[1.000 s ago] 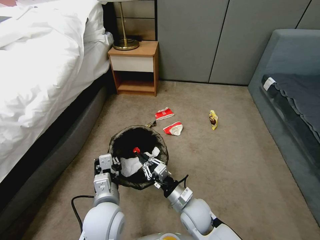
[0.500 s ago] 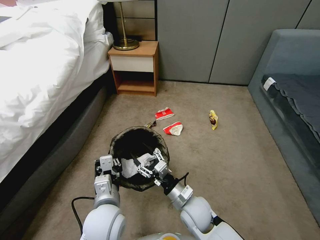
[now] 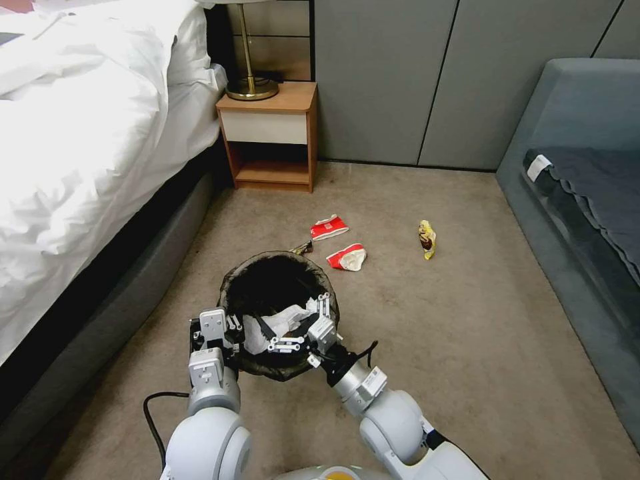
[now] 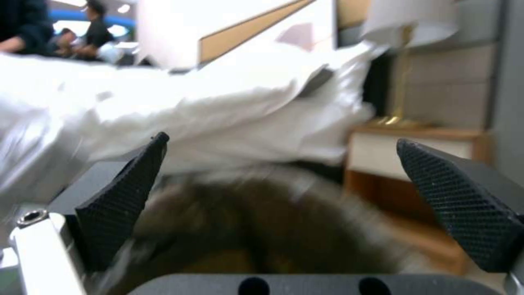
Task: Pick up the trash bin, then pick up the garbage from the floor and place it into the trash bin.
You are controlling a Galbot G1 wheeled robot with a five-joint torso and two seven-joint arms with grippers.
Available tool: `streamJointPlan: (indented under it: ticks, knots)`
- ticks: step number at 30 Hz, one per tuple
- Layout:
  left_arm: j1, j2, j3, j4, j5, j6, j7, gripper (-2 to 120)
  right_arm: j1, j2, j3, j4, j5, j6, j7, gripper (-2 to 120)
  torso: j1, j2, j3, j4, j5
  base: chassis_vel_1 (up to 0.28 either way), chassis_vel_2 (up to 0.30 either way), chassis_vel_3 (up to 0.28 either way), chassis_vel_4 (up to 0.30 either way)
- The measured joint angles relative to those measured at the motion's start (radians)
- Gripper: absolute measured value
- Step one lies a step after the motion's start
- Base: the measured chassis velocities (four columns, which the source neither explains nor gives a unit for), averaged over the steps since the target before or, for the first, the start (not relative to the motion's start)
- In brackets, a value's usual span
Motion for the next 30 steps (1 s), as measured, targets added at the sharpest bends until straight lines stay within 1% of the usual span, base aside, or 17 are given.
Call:
streamJointPlan:
  ticks: [1, 2, 5, 6, 7, 8, 10, 12, 13, 14, 16, 17, 18, 19, 22, 26, 30]
  knots:
    - [-0.002, 0.001, -0.002, 0.002, -0.001, 0.0, 0.0, 0, -0.016, 0.005, 0.023, 0.034, -0.012, -0.006, 0.021, 100, 0.0, 0.0, 0.0, -0.0001, 0.0, 0.0, 0.0, 0.0, 0.0]
    - [-0.002, 0.001, -0.002, 0.002, -0.001, 0.0, 0.0, 0, -0.016, 0.005, 0.023, 0.034, -0.012, -0.006, 0.021, 100, 0.0, 0.0, 0.0, -0.0001, 0.0, 0.0, 0.0, 0.0, 0.0]
    - [-0.01, 0.005, -0.009, 0.012, -0.006, 0.001, 0.0, 0, -0.084, 0.028, 0.112, 0.144, -0.06, -0.018, 0.091, 100, 0.0, 0.0, 0.0, -0.0002, 0.0001, 0.0, 0.0, 0.0, 0.0]
    - [-0.01, 0.005, -0.009, 0.012, -0.006, 0.001, 0.0, 0, -0.084, 0.028, 0.112, 0.144, -0.06, -0.018, 0.091, 100, 0.0, 0.0, 0.0, -0.0002, 0.0001, 0.0, 0.0, 0.0, 0.0]
    - [-0.014, 0.007, -0.01, 0.018, -0.008, 0.001, 0.0, 0, -0.118, 0.039, 0.153, 0.185, -0.073, -0.018, 0.116, 100, 0.0, 0.0, 0.0, -0.0002, -0.0001, 0.0, 0.0, 0.0, 0.0]
    - [-0.016, 0.007, -0.011, 0.02, -0.009, 0.001, 0.0, 0, -0.13, 0.043, 0.165, 0.197, -0.075, -0.018, 0.123, 100, 0.0, 0.0, 0.0, -0.0002, -0.0001, 0.0, 0.0, 0.0, 0.0]
    - [-0.026, 0.01, -0.012, 0.027, -0.014, 0.002, 0.0, 0, -0.216, 0.066, 0.251, 0.26, -0.079, -0.007, 0.159, 100, 0.0, 0.0, 0.0, -0.0003, 0.0, 0.0, 0.0, 0.0, 0.0]
    - [-0.028, 0.01, -0.013, 0.028, -0.015, 0.002, 0.0, 0, -0.236, 0.073, 0.27, 0.269, -0.079, 0.0, 0.167, 100, 0.0, 0.0, 0.0, -0.0003, 0.0, 0.0, 0.0, 0.0, 0.0]
    - [-0.033, 0.01, -0.013, 0.032, -0.018, 0.003, 0.0, 0, -0.28, 0.089, 0.311, 0.281, -0.079, 0.018, 0.189, 100, 0.0, 0.0, 0.0, -0.0003, -0.0001, 0.0, 0.0, 0.0, 0.0]
    - [-0.035, 0.01, -0.013, 0.033, -0.019, 0.003, 0.0, 0, -0.302, 0.097, 0.33, 0.281, -0.077, 0.031, 0.2, 100, 0.0, 0.0, 0.0, -0.0004, 0.0001, 0.0, 0.0, 0.0, 0.0]
    - [-0.036, 0.01, -0.013, 0.033, -0.02, 0.003, 0.0, 0, -0.309, 0.1, 0.338, 0.281, -0.076, 0.035, 0.204, 100, 0.0, 0.0, 0.0, -0.0005, 0.0001, 0.0, 0.0, 0.0, 0.0]
    - [-0.04, 0.01, -0.013, 0.034, -0.023, 0.004, 0.0, 0, -0.346, 0.119, 0.378, 0.263, -0.071, 0.079, 0.23, 100, 0.0, 0.0, 0.0, -0.0003, -0.0001, 0.0, 0.0, 0.0, 0.0]
    - [-0.041, 0.011, -0.013, 0.034, -0.024, 0.005, -0.001, 0, -0.362, 0.128, 0.397, 0.245, -0.069, 0.107, 0.241, 100, 0.0, 0.0, 0.0, -0.0003, 0.0001, 0.0, 0.0, 0.0, 0.0]
    - [-0.041, 0.011, -0.013, 0.034, -0.024, 0.005, -0.001, 0, -0.362, 0.128, 0.397, 0.245, -0.069, 0.107, 0.241, 100, 0.0, 0.0, 0.0, -0.0003, 0.0001, 0.0, 0.0, 0.0, 0.0]
    - [-0.041, 0.014, -0.016, 0.034, -0.028, 0.006, -0.002, 0, -0.393, 0.149, 0.434, 0.203, -0.066, 0.168, 0.254, 100, 0.0, 0.0, 0.0, -0.0002, 0.0001, 0.0, 0.0, 0.0, 0.0]
    - [-0.039, 0.016, -0.017, 0.032, -0.029, 0.006, -0.002, 0, -0.397, 0.162, 0.449, 0.176, -0.071, 0.192, 0.261, 100, 0.0, 0.0, 0.0, -0.0001, 0.0, 0.0, 0.0, 0.0, 0.0]
    - [-0.038, 0.016, -0.015, 0.029, -0.03, 0.006, -0.002, 0, -0.396, 0.166, 0.455, 0.165, -0.073, 0.197, 0.263, 100, 0.0, 0.0, 0.0, -0.0001, 0.0, 0.0, 0.0, 0.0, 0.0]
